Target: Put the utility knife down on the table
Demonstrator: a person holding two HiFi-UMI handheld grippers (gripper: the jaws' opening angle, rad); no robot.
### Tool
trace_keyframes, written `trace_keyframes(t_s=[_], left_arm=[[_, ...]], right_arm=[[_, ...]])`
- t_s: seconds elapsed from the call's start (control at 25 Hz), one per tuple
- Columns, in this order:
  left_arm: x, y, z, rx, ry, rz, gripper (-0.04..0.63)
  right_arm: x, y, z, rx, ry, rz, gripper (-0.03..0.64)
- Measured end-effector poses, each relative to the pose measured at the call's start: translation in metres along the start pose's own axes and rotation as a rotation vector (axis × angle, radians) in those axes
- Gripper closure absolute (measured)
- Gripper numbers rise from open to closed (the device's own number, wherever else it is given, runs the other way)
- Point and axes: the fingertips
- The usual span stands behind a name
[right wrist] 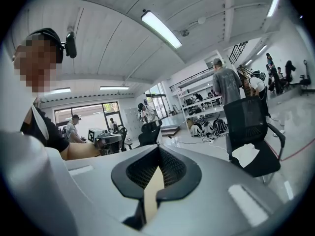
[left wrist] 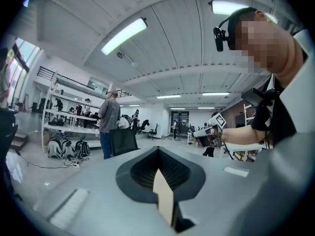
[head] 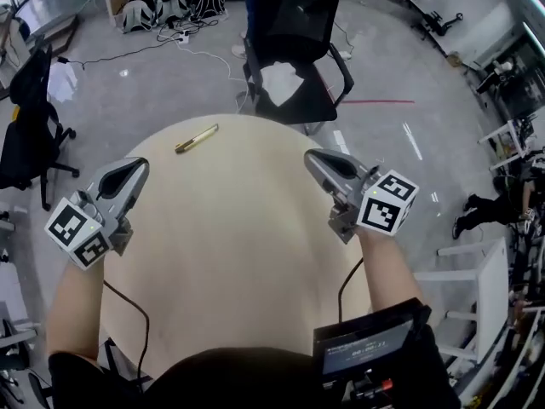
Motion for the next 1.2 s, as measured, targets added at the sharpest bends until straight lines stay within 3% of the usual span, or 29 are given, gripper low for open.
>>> trace_keyframes(t_s=[0.24,0.52,0.88,1.2], left_arm=[[-0.111,0.062,-0.051,-0.054,0.103,-0.028,0.598],[-0.234,0.125,-0.081,-0.049,0.161,-0.082,0.598],[-0.364,0.155,-0.098,-0.065,0.212,-0.139,0.598],[-0.44,0.17,-0.094,-0.067,0.253,-0.154,0.598]], right_arm=[[-0.037,-0.08,-0.014,-0.012,0.006,-0.014,0.603],[-0.07,-0.174,-0.028,-0.04,0.037,-0.026,0.603],[-0.091,-0.267,-0.023,-0.014,0.075,0.003,0.603],[-0.1,-0.332,-0.005,-0.009,0.095,0.02,0.603]])
Point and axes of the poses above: the fingertips, and each gripper's own axes: x forward along the fingers, y to its right, z out of its underside, and after that the axes turned 2 degrees about z, right-handed
